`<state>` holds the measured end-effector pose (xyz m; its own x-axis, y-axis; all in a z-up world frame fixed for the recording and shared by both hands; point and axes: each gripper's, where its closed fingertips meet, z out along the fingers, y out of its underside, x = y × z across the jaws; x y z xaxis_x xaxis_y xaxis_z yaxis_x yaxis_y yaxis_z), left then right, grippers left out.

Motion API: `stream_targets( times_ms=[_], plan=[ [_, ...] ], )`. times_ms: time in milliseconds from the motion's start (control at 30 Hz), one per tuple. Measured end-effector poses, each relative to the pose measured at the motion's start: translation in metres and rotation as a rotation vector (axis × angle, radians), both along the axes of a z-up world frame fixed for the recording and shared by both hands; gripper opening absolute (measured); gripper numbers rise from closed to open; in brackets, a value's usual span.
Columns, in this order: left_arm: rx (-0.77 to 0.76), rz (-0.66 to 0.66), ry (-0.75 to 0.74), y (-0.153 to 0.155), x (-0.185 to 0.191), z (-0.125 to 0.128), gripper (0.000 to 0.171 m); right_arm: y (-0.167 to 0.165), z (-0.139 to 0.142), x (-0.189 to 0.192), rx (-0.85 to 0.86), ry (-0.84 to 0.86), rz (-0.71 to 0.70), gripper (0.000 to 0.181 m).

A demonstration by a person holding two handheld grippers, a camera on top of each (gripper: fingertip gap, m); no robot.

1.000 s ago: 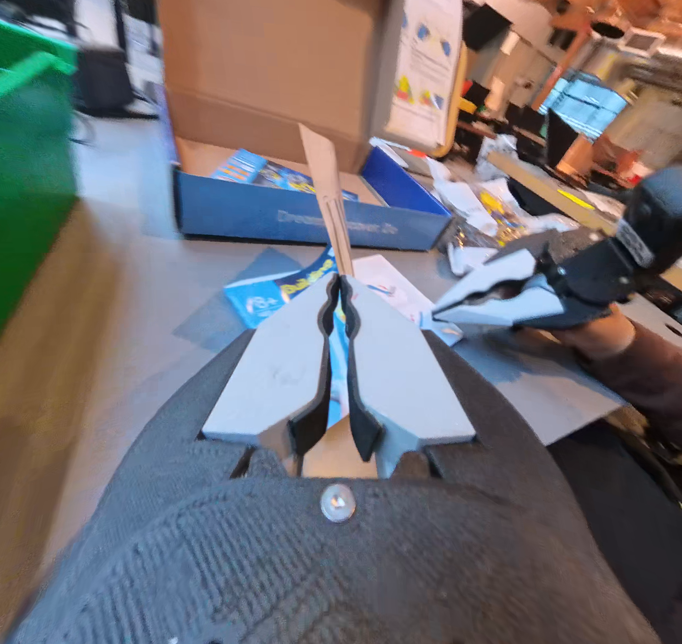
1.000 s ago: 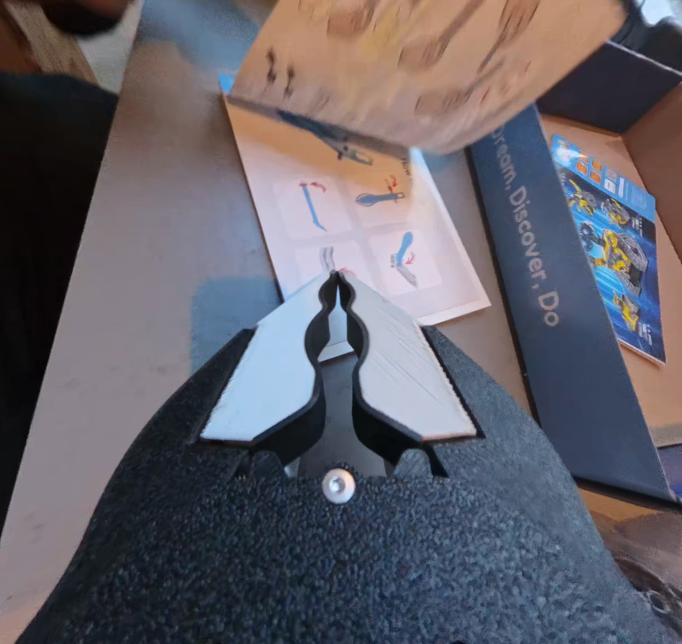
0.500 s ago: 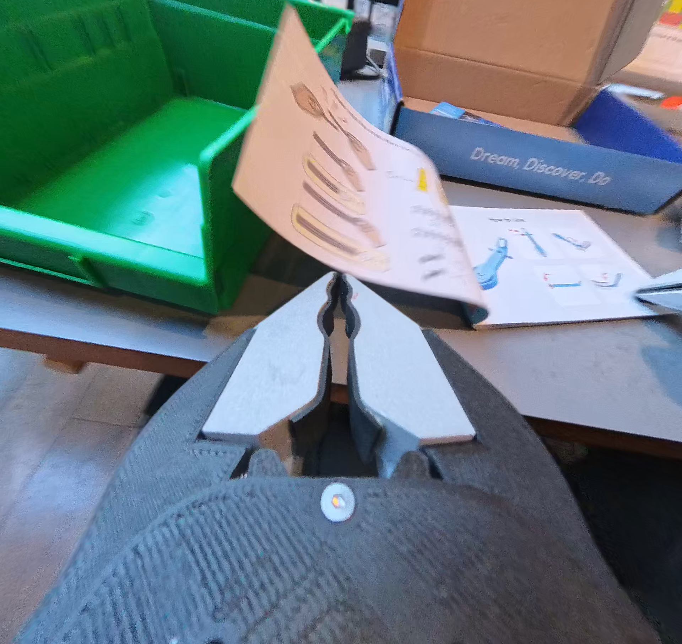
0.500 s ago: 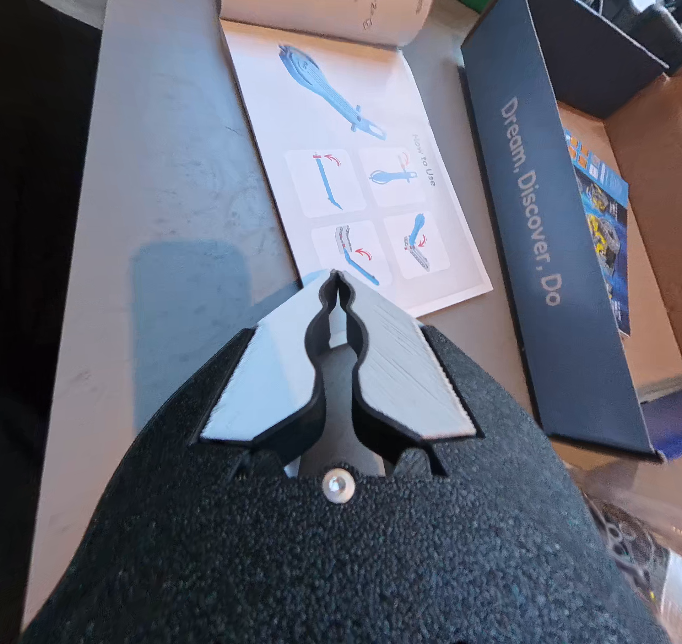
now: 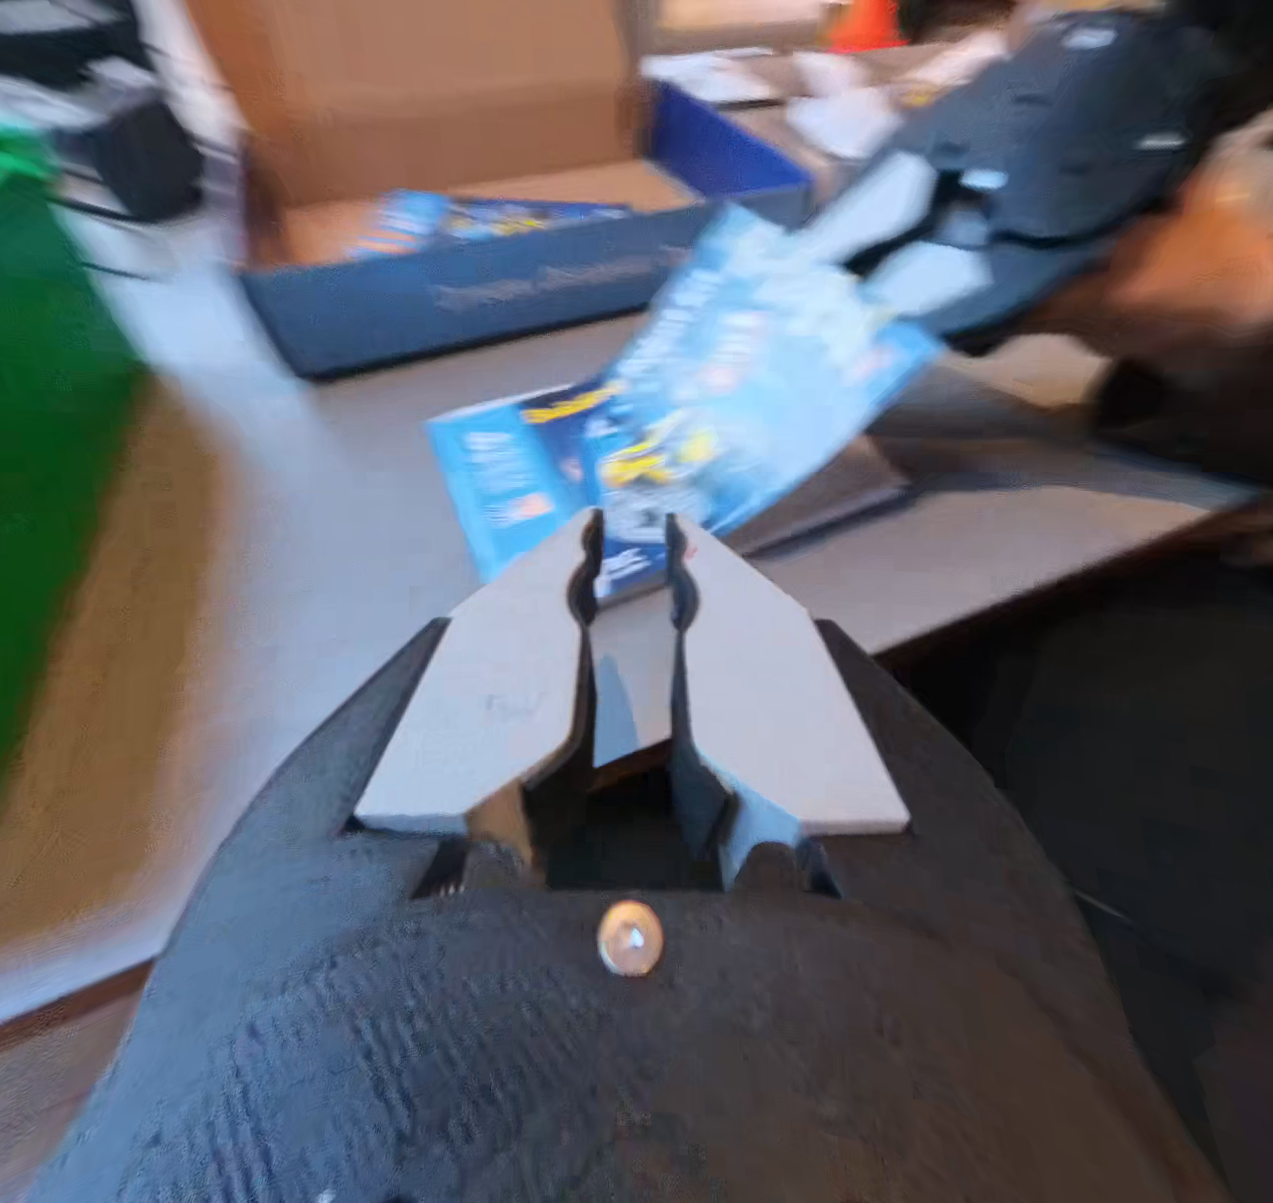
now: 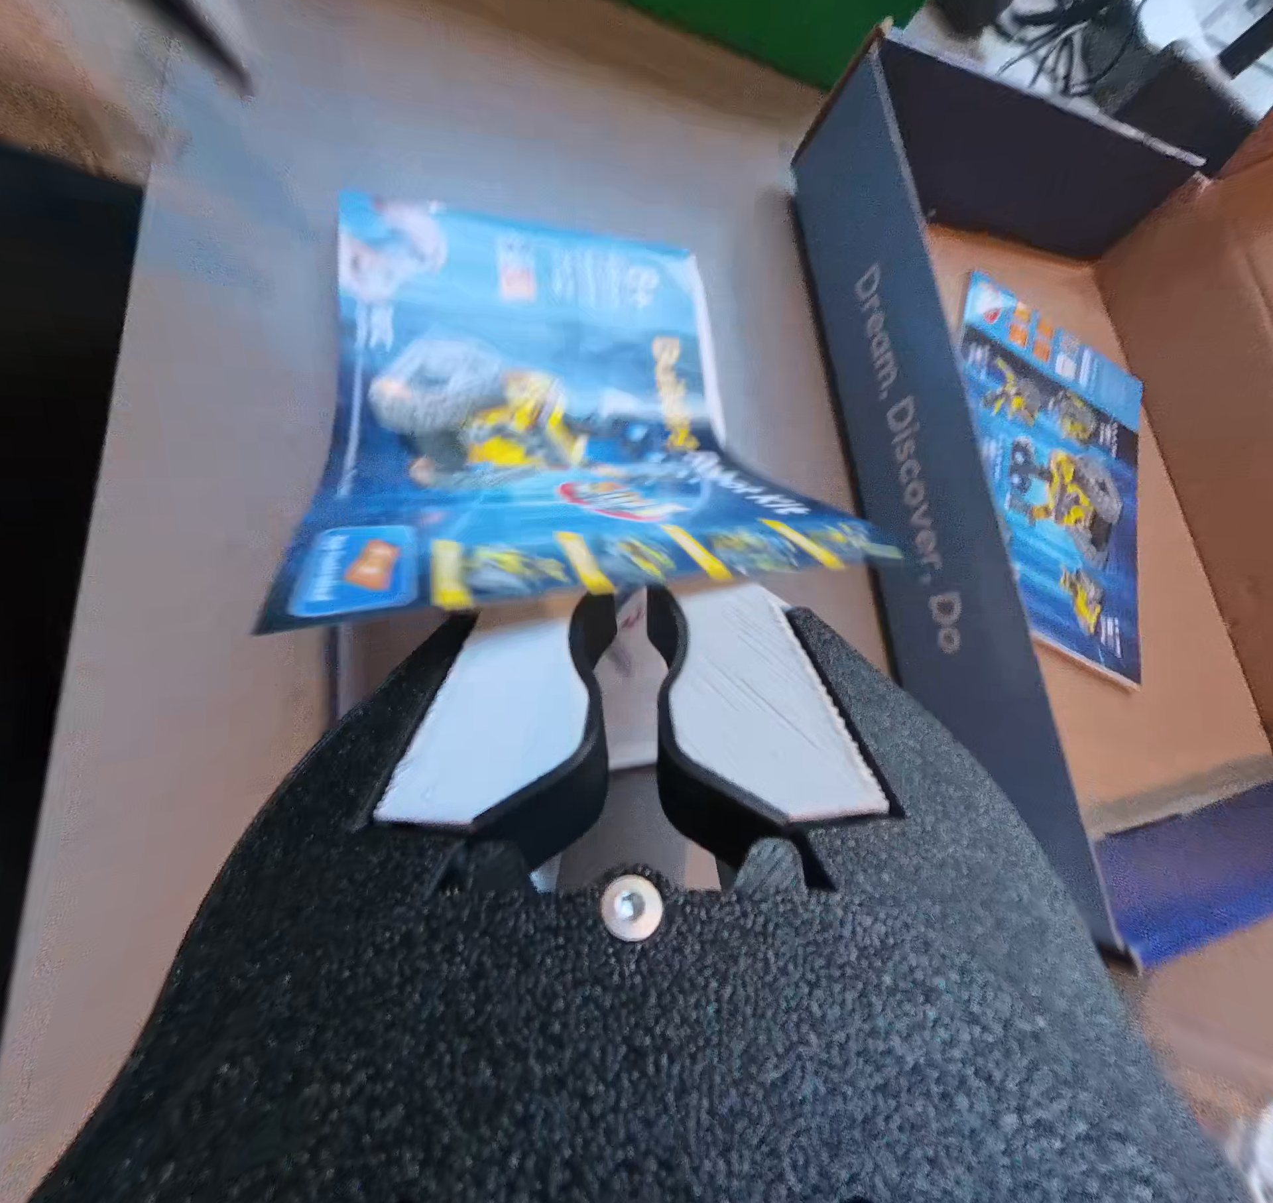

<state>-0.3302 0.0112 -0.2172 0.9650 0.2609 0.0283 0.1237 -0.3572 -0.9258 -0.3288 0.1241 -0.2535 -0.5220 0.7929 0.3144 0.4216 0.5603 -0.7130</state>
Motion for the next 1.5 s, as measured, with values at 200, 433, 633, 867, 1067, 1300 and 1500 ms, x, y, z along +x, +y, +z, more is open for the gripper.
stream_targets(
  times_ms=[200, 433, 633, 867, 1067, 1300, 1500],
  plan=[
    [-0.127, -0.105, -0.049, 0.030, 0.024, -0.032, 0.059, -0.018, 0.008, -0.032, -0.189, 0.033, 0.004, 0.005],
    [-0.254, 0.069, 0.228, 0.041, -0.012, -0.040, 0.064, -0.045, 0.030, -0.039, -0.377, 0.122, 0.082, 0.002],
    [-0.209, 0.188, 0.274, 0.039, -0.044, -0.019, 0.000, -0.043, 0.032, -0.035, -0.373, 0.183, 0.051, 0.004],
    [-0.219, 0.394, 0.255, -0.015, -0.103, -0.017, 0.000, -0.033, -0.009, -0.031, -0.081, 0.059, 0.060, 0.001],
    [-0.346, 0.416, 0.134, -0.034, -0.112, -0.058, 0.000, -0.029, -0.025, -0.025, 0.125, 0.056, 0.056, 0.000],
    [-0.332, 0.373, 0.070, -0.025, -0.096, -0.055, 0.013, -0.004, -0.026, -0.006, 0.216, 0.020, -0.006, 0.000],
    [-0.382, 0.444, -0.004, -0.050, -0.104, -0.061, 0.021, 0.007, -0.027, 0.000, 0.086, -0.001, -0.075, 0.000]
  ],
)
